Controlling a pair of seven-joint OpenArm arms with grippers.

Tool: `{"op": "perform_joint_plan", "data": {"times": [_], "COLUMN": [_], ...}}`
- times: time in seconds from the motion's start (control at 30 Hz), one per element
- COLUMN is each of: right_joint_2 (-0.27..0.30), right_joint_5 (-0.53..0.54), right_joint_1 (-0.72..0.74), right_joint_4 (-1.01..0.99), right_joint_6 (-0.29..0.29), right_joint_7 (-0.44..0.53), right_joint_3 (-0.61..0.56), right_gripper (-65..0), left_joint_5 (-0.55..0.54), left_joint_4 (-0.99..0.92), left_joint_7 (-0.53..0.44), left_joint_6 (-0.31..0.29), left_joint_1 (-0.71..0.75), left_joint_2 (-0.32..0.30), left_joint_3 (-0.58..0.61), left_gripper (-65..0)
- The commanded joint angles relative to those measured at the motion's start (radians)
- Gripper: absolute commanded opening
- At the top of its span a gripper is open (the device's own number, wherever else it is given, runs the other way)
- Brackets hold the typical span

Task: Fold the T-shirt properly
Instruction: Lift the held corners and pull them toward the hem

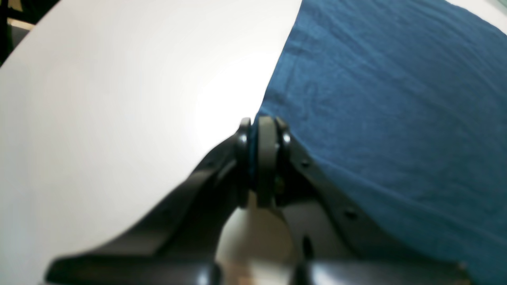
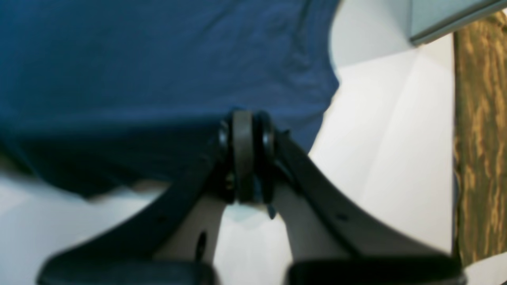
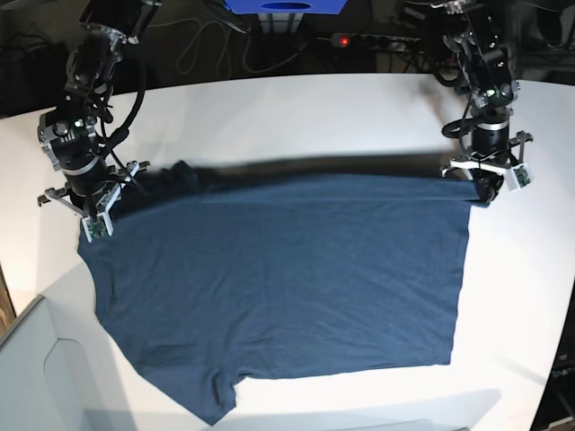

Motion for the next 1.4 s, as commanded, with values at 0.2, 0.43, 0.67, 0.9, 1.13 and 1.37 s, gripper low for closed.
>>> {"op": "perform_joint_plan", "data": {"times": [0.2, 0.43, 0.67, 0.9, 1.13, 1.37], "right_joint_2": [0.022, 0.040, 0.042, 0.056, 0.057, 0.057], "right_joint_5": [0.008, 0.008, 0.006, 0.006, 0.006, 0.006], "right_joint_1": [0.166, 0.314, 0.426, 0.490, 0.527, 0.535], "right_joint_4": [-0.131, -0.315, -0.442, -0.556, -0.622, -0.628], "right_joint_6": [0.007, 0.007, 0.007, 0.007, 0.007, 0.007], "right_joint_7": [0.026, 0.030, 0.072, 0.133, 0.181, 0.247], "right_joint_3": [-0.009, -0.044, -0.050, -0.050, -0.052, -0.050], "right_gripper": [-64.9, -64.9, -64.9, -64.9, -64.9, -64.9], "left_joint_5": [0.000, 0.000, 0.000, 0.000, 0.000, 0.000], "left_joint_4": [-0.056, -0.108, -0.167, -0.188, -0.243, -0.252], "left_joint_7": [-0.025, -0.025, -0.025, -0.025, -0.025, -0.025], "left_joint_6": [0.003, 0.003, 0.003, 0.002, 0.002, 0.002], "left_joint_1": [-0.100, -0.189, -0.264, -0.304, -0.323, -0.323], "left_joint_2": [-0.011, -0.026, -0.057, -0.062, -0.062, -0.062], "left_joint_3": [0.001, 0.005, 0.004, 0.005, 0.005, 0.005], "left_gripper": [-65.0, -65.0, -65.0, -65.0, -65.0, -65.0]}}
